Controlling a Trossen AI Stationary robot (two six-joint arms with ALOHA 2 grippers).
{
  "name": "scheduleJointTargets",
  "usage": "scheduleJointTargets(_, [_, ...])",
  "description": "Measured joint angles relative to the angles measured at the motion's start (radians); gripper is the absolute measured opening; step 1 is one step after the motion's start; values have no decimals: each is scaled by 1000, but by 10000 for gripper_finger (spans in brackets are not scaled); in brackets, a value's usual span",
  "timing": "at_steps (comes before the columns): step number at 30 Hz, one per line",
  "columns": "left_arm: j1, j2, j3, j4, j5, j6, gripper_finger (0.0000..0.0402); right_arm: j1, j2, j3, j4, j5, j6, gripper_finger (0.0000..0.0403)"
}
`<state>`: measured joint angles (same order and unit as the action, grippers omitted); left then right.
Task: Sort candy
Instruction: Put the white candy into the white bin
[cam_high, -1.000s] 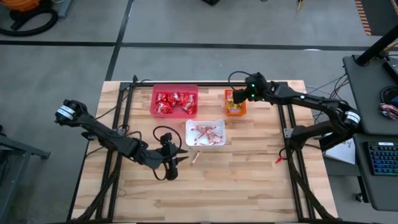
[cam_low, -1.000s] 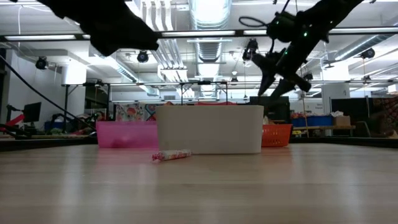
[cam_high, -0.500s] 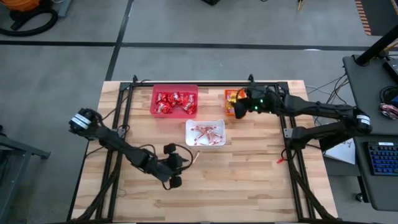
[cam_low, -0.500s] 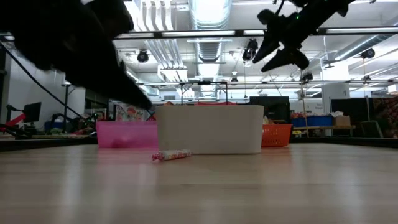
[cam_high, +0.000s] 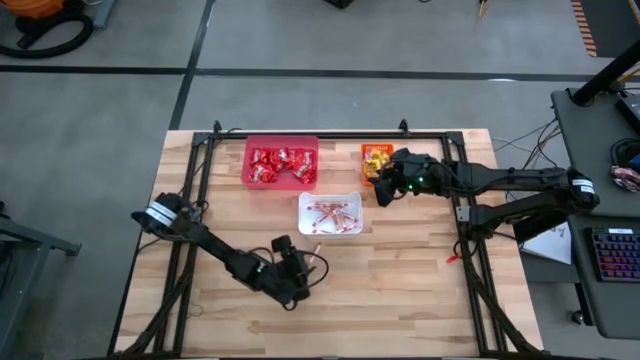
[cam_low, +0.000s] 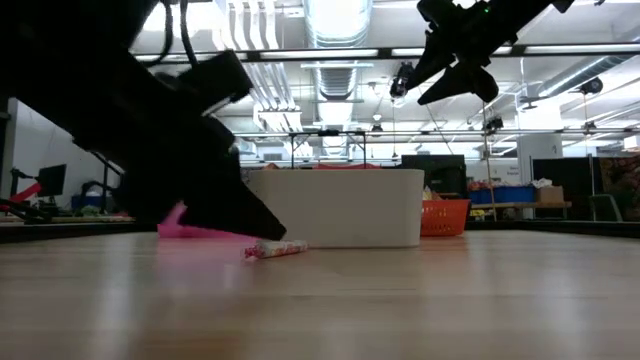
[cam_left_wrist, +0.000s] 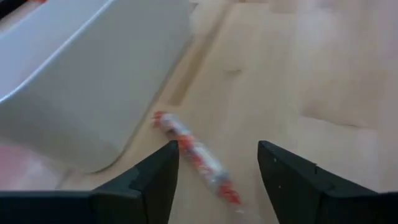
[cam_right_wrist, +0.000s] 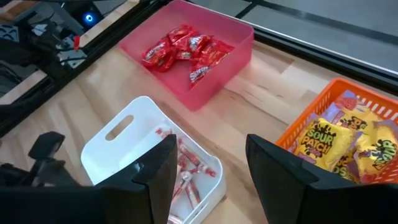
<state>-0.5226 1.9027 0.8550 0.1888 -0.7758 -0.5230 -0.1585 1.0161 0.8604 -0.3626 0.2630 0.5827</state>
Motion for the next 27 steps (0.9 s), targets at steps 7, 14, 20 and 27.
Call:
scheduleJointTargets(7, [19, 21, 18, -107, -44, -124, 189, 0, 0, 0, 0, 0, 0, 183])
scheduleJointTargets(14, [20, 29, 8, -102, 25, -134, 154, 0, 0, 0, 0, 0, 0, 183])
scheduleJointTargets(20, [19, 51, 11, -90, 31, -135, 101, 0, 0, 0, 0, 1, 0, 183])
scheduleJointTargets(27, [16, 49, 10, -99, 45, -115, 12, 28, 1, 0, 2, 1, -34, 183])
